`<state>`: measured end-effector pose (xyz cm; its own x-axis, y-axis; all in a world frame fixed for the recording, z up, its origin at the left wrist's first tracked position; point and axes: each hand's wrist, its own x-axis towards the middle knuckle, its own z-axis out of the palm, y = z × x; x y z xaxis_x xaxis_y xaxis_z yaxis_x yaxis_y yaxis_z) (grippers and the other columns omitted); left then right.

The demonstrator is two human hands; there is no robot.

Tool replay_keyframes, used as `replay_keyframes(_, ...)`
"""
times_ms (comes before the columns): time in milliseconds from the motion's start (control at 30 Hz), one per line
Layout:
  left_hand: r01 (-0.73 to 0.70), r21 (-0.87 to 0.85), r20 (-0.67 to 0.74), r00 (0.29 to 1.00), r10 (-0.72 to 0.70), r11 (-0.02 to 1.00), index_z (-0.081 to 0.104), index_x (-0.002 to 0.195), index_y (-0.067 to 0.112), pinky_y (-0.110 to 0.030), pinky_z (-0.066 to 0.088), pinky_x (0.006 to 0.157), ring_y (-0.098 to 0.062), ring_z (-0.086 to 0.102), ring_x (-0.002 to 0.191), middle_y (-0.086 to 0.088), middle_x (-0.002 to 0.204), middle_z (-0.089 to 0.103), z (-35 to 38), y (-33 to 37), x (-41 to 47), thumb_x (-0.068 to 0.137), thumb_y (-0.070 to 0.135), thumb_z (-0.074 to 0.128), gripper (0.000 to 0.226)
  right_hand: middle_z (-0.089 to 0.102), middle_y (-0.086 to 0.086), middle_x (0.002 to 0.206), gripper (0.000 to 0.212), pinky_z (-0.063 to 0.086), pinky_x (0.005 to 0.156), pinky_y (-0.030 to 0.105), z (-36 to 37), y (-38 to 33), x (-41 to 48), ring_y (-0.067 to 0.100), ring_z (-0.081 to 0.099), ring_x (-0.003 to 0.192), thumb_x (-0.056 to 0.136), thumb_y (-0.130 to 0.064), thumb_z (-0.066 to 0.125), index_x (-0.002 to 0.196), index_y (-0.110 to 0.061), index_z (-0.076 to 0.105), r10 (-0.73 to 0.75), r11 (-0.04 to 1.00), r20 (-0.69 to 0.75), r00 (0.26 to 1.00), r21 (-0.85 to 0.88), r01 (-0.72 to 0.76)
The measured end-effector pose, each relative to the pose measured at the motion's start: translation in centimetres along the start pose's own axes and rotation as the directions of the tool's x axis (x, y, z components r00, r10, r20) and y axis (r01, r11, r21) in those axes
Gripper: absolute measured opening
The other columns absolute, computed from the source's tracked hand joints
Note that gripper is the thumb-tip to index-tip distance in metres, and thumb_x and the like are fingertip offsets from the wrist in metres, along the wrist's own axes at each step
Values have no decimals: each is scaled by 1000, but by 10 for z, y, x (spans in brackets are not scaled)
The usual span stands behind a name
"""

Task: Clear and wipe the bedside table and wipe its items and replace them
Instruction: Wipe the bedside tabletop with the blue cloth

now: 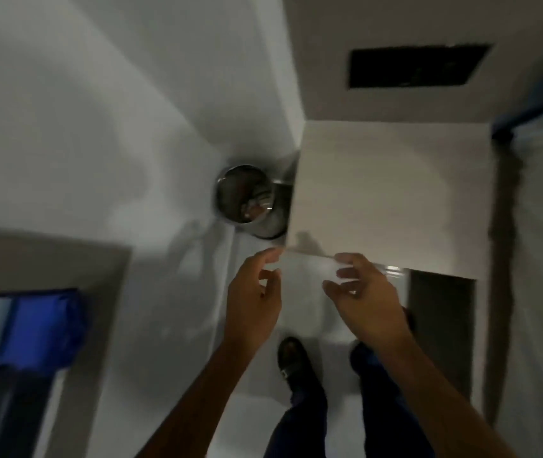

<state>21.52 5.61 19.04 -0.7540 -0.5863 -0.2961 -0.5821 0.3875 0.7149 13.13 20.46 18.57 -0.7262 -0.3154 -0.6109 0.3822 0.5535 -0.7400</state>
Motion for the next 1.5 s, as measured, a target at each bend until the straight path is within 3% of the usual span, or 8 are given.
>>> replay_keyframes(267,120,277,-519,854,44,954,65,112,19,-17,44,74,-5,59,86,12,101,60,-179,-90,-81,95,2,52,27,65,-12,86,19,43,54,5,164,-55,-55,-4,60,67,89,-32,64,107,-31,62,-76,971,440,895,-171,166)
replay_keyframes(433,232,423,-654,747,118,876,68,108,-1,-26,44,71,-30,63,80,-19,96,68,-266,-161,-92,92,-5,57,20,66,-6,106,40,56,88,34,253,-81,-84,12,65,98,86,-48,65,119,-25,60,-86,982,523,848,-102,162)
replay_keyframes(633,232,355,-532,847,-8,906,61,128,5,-35,45,89,-37,63,111,-21,125,64,-274,-191,-75,92,-8,49,40,41,13,144,94,42,105,44,336,-116,-75,31,36,135,77,-69,61,146,-15,29,-45,983,484,874,-134,125)
replay_keyframes(933,246,236,-393,909,-139,940,59,128,4,-34,47,86,-23,61,103,-17,120,66,-252,-172,-58,95,12,59,34,64,5,95,27,50,62,28,334,-102,-53,22,61,83,83,-28,71,101,-13,56,-78,985,377,923,170,14)
replay_keyframes(1033,165,270,-298,951,-81,949,67,118,2,-49,51,95,-36,60,110,-23,120,62,-220,-154,-49,94,5,58,25,70,15,103,19,57,79,43,292,-74,-42,32,67,94,84,-16,71,100,-12,61,-39,911,367,929,396,-118)
replay_keyframes(1200,68,99,-66,996,-61,993,63,123,22,-41,49,100,-20,55,119,-5,132,58,-114,-113,-28,98,17,55,26,74,6,101,14,61,78,37,185,-7,-6,24,71,92,92,-19,65,106,-16,66,48,798,234,971,576,-178)
replay_keyframes(1300,152,-124,140,981,-134,981,62,118,32,-34,53,97,-9,61,110,1,129,63,-42,-88,-15,98,17,56,25,72,7,102,21,57,86,47,121,34,16,26,69,94,92,-32,65,106,-17,64,69,909,6,998,411,-65)
replay_keyframes(1500,132,-97,373,924,-87,986,59,132,7,-32,42,108,-27,54,126,-15,139,55,124,-43,31,96,1,53,37,58,12,118,63,52,86,42,-9,109,88,30,60,102,87,-22,68,140,-17,35,156,986,-236,959,90,-139)
